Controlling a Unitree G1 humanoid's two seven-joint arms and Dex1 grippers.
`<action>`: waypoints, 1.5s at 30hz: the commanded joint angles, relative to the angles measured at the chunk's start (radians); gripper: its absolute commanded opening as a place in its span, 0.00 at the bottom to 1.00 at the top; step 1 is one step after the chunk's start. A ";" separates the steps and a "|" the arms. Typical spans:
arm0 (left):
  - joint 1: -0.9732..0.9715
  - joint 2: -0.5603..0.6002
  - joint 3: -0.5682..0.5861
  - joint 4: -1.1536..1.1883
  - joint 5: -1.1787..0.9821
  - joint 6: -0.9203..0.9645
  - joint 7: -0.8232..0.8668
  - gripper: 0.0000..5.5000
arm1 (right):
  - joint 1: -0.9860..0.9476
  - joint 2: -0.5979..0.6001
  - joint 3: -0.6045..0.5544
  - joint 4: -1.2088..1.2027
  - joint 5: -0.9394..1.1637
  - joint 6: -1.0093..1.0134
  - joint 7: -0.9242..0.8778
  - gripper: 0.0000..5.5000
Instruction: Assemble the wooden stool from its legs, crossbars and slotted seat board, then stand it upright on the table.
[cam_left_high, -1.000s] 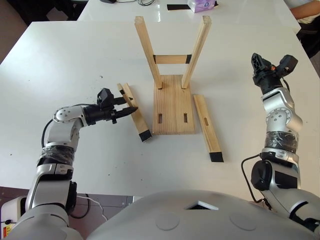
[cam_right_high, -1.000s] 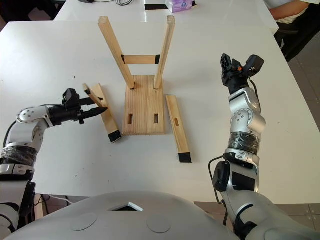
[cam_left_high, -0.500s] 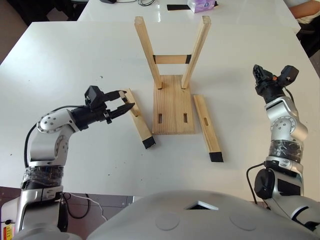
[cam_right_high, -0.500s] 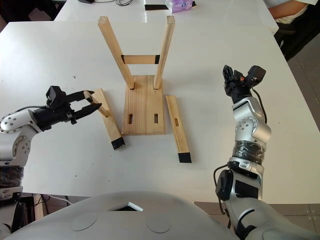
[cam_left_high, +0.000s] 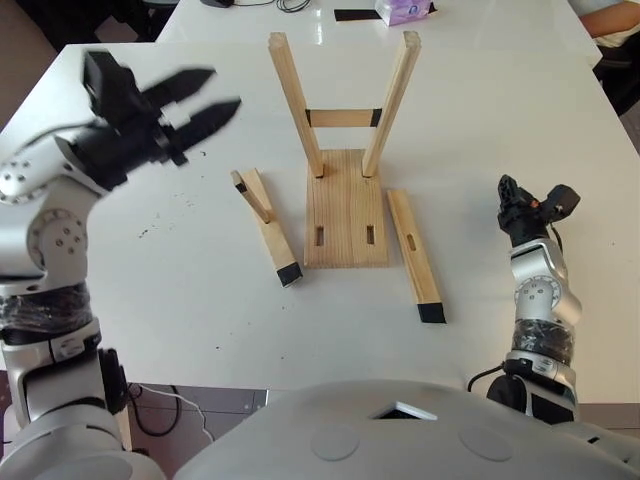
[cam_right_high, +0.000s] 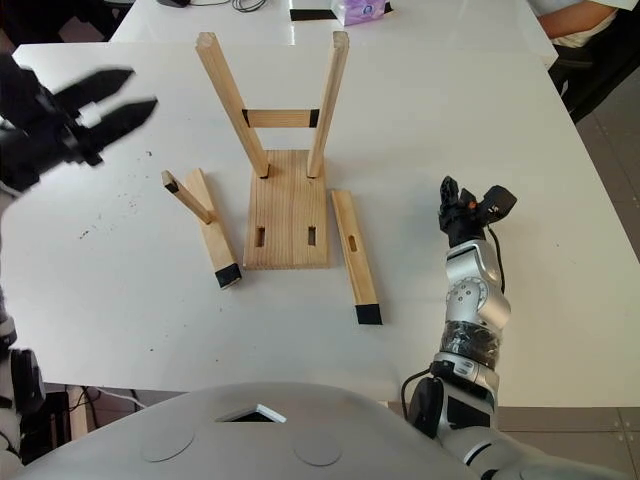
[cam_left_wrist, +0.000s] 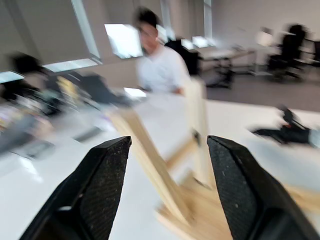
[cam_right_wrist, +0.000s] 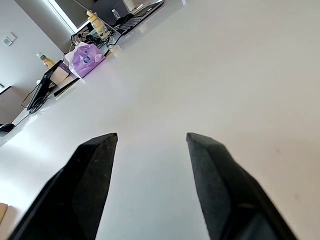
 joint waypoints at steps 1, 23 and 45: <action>0.004 -0.179 0.003 -0.110 -0.031 0.110 0.336 0.52 | -0.010 -0.016 -0.021 -0.003 -0.005 -0.024 -0.023 0.47; 0.143 -0.530 -0.132 -0.410 0.224 0.194 0.923 0.52 | -0.118 -0.068 -0.013 0.100 -0.028 -0.047 -0.033 0.47; 0.292 -0.690 -0.162 -0.180 0.316 0.033 0.912 0.52 | -0.207 -0.091 0.015 0.213 -0.048 -0.056 0.004 0.47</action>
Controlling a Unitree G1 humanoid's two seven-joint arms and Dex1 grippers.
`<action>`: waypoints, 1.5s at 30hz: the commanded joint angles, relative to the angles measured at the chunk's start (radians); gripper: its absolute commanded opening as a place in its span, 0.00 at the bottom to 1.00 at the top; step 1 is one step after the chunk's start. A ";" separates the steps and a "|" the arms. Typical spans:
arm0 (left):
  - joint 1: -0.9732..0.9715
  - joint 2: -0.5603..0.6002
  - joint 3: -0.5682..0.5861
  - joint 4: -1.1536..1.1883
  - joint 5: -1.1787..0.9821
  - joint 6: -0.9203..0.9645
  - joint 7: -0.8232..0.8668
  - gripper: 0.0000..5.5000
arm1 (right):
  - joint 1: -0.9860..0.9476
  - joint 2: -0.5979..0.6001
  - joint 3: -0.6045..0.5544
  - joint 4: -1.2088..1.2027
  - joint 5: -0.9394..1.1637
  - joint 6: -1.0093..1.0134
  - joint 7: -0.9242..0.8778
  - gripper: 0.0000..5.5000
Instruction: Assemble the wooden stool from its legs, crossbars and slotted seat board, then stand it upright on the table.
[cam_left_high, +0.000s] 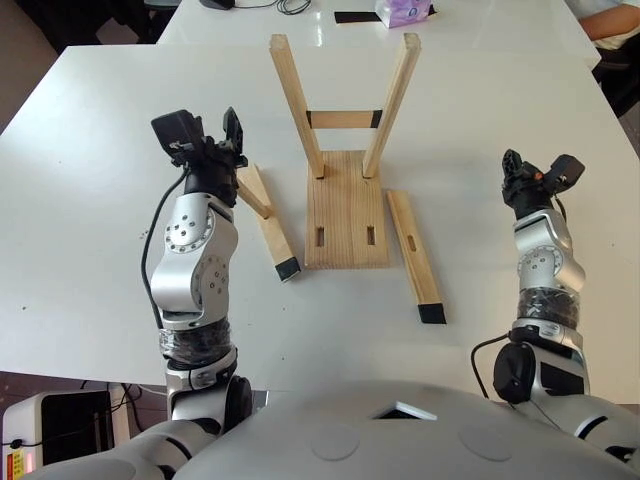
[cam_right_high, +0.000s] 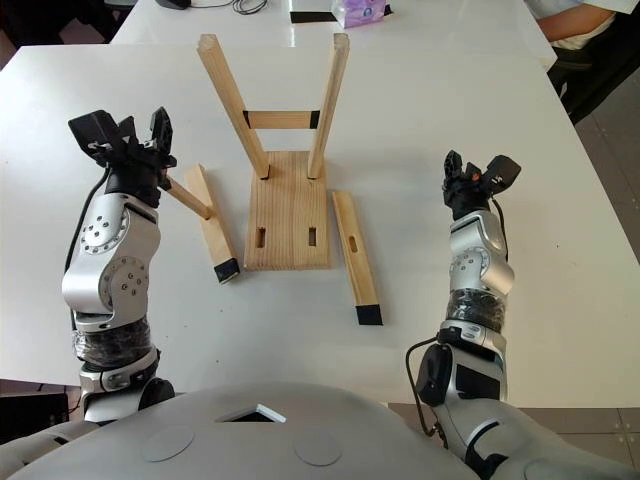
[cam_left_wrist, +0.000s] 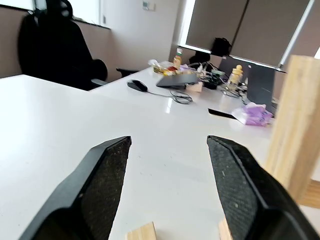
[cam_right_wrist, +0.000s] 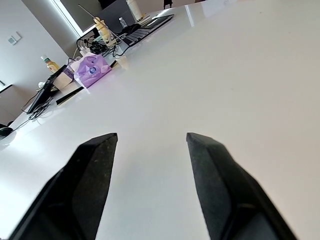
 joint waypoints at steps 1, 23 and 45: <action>0.041 -0.050 0.018 0.008 -0.062 -0.026 -0.045 0.52 | 0.009 0.010 0.000 0.004 -0.005 -0.011 -0.001 0.47; 0.179 0.245 0.176 -0.088 -0.232 0.517 0.026 0.52 | 0.187 0.087 -0.047 -0.125 0.015 -0.082 -0.051 0.47; 0.032 -0.043 0.253 -0.345 -0.337 1.118 0.180 0.68 | 0.209 0.102 -0.007 -0.120 0.003 -0.069 -0.045 0.47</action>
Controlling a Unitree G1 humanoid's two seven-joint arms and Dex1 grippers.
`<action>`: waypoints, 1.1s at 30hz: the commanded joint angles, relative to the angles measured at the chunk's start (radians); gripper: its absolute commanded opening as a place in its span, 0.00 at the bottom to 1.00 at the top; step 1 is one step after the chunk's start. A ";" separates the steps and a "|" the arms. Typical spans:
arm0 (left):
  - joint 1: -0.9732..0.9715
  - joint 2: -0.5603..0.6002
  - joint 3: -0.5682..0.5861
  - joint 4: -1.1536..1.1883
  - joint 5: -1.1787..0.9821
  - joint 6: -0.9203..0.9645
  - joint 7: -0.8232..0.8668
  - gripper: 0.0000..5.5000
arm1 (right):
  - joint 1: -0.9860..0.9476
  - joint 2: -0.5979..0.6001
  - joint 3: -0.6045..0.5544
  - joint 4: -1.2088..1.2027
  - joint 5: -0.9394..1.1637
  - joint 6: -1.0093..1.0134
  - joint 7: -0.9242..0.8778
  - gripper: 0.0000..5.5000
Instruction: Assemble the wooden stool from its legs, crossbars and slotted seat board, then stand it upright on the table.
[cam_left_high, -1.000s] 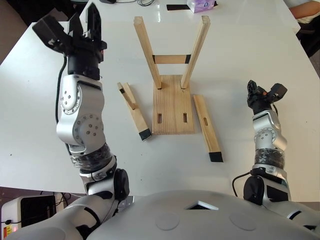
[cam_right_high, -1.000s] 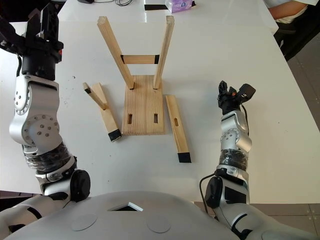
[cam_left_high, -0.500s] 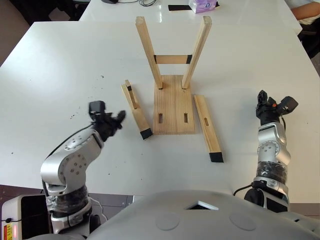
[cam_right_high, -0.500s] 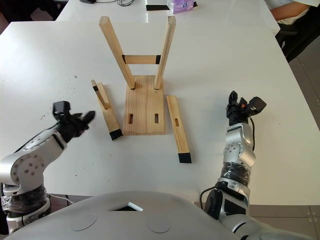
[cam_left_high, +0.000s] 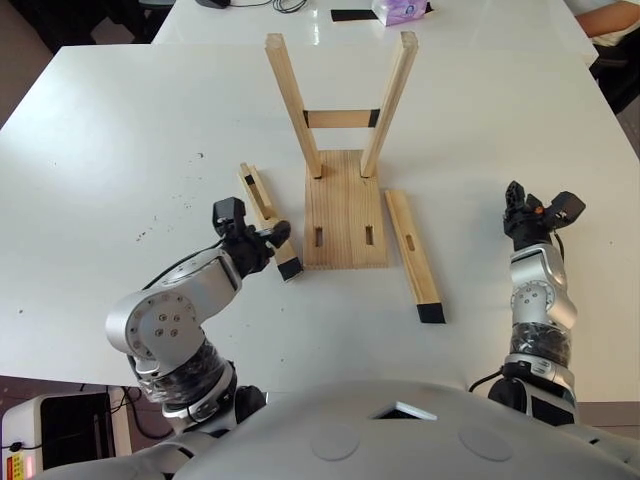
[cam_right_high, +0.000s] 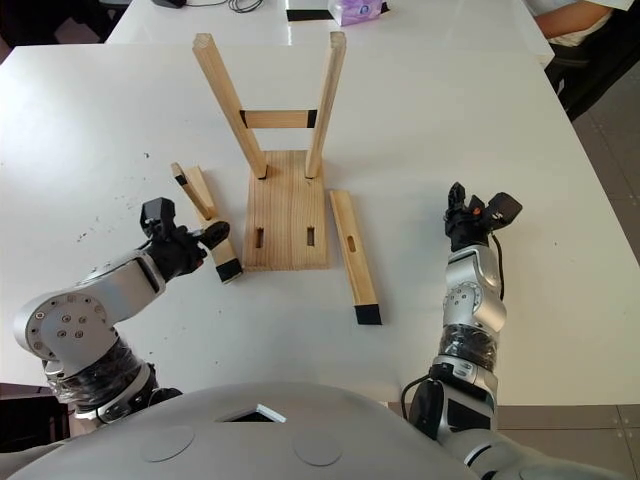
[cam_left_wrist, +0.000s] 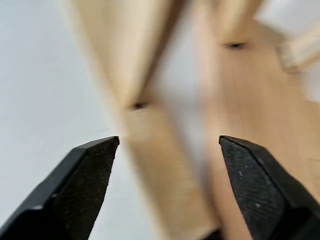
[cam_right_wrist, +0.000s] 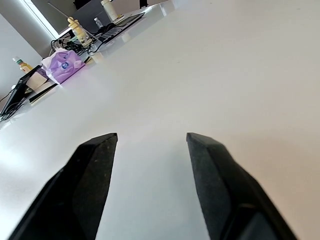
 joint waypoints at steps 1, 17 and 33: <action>-0.038 0.041 -0.034 -0.044 0.034 0.011 -0.010 0.68 | 0.029 0.019 -0.007 0.003 0.002 -0.010 -0.005 0.47; -0.117 -0.018 -0.122 0.108 0.168 0.011 -0.045 0.68 | -0.006 0.031 0.027 0.045 -0.006 -0.023 -0.002 0.47; 0.022 0.192 -0.249 0.093 0.126 0.011 -0.138 0.68 | 0.066 0.076 0.027 -0.007 -0.004 -0.035 -0.022 0.47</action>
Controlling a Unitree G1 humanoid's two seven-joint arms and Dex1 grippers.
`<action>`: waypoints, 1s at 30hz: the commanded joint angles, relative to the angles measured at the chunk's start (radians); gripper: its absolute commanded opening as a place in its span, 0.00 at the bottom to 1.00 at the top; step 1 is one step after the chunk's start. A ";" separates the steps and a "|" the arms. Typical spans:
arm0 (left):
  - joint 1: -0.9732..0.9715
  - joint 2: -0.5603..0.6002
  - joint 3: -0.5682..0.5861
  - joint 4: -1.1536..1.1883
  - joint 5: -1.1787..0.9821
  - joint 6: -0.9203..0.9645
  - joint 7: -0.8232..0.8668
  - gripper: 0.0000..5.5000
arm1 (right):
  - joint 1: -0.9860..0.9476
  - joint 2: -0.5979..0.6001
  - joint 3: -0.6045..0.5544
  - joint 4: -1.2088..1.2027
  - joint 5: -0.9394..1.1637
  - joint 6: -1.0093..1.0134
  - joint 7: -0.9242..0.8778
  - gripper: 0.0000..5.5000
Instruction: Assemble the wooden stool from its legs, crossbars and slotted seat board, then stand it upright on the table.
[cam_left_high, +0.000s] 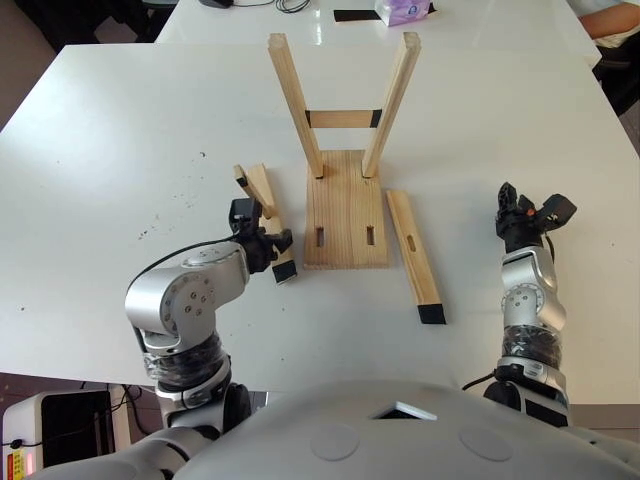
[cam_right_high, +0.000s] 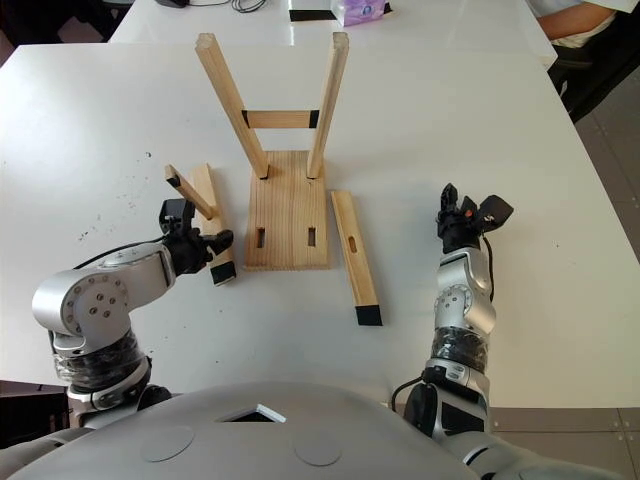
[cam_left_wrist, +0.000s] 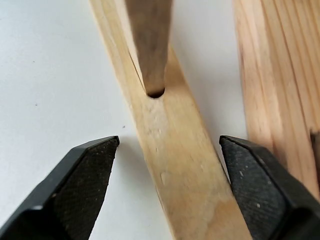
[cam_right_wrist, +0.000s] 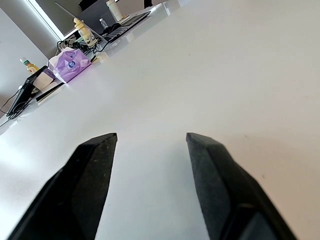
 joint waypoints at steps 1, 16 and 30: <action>0.043 0.084 -0.015 0.017 -0.034 0.021 -0.040 0.68 | 0.046 0.037 0.006 -0.001 -0.001 0.011 -0.019 0.47; 0.034 0.507 -0.186 0.408 0.046 -0.324 -0.484 0.36 | 0.067 0.070 -0.013 0.005 0.001 -0.041 -0.044 0.47; -0.601 0.223 0.331 0.554 -0.214 -0.774 -0.438 0.36 | -0.209 -0.045 0.030 -0.306 0.144 0.059 -0.006 0.47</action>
